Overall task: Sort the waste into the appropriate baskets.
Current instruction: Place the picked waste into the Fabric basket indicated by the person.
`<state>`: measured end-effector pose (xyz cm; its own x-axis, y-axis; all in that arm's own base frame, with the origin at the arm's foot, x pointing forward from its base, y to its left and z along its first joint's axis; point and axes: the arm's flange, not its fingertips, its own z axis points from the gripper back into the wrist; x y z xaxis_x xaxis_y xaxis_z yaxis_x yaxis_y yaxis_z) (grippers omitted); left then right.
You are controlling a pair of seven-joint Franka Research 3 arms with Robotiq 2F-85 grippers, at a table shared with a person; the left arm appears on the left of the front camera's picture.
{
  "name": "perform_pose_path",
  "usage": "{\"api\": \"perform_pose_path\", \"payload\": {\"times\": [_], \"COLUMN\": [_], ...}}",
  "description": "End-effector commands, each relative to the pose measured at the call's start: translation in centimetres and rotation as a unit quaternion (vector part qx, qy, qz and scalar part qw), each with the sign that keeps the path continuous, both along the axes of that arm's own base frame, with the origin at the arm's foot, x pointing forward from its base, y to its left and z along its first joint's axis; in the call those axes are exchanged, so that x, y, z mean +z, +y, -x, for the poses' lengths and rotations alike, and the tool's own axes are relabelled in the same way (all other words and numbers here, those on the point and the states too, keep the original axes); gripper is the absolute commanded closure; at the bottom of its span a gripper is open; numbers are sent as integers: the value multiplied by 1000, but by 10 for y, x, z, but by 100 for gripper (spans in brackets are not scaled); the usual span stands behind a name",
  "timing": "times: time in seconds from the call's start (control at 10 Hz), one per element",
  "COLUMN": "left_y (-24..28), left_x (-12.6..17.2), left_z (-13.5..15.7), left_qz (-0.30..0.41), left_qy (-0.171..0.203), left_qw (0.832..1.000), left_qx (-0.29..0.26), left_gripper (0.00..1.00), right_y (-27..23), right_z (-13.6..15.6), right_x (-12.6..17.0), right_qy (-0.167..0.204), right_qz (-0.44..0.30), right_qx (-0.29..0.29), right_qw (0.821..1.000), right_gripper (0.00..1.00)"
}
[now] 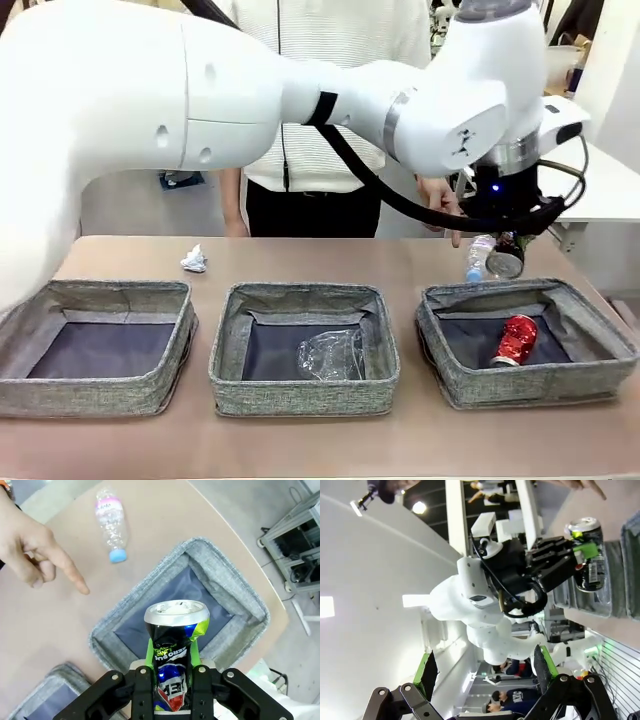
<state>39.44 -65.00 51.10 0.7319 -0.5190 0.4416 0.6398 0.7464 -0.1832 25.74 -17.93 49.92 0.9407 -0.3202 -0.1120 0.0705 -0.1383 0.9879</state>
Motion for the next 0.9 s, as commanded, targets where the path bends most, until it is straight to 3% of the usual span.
{"api": "perform_pose_path", "payload": {"times": [0.0, 0.1, 0.2, 0.8], "left_y": [-10, -11, -12, -10], "left_x": [4, 3, 3, 5], "left_z": [-10, -10, -10, -11], "left_qz": [-13, -23, -22, -29], "left_qy": [7, 3, 4, 20], "left_qw": [1000, 999, 999, 999], "left_qx": [-14, -24, -25, -30], "left_gripper": [55, 15, 0, 0], "right_y": [-4, -4, -4, -4], "right_z": [1, 1, 1, 1], "right_x": [3, 3, 3, 3], "right_qy": [-7, -7, -7, -7], "right_qz": [3, 3, 3, 3], "right_qx": [-5, -5, -5, -5], "right_qw": [1000, 1000, 1000, 1000], "right_gripper": [0, 0, 0, 0]}}
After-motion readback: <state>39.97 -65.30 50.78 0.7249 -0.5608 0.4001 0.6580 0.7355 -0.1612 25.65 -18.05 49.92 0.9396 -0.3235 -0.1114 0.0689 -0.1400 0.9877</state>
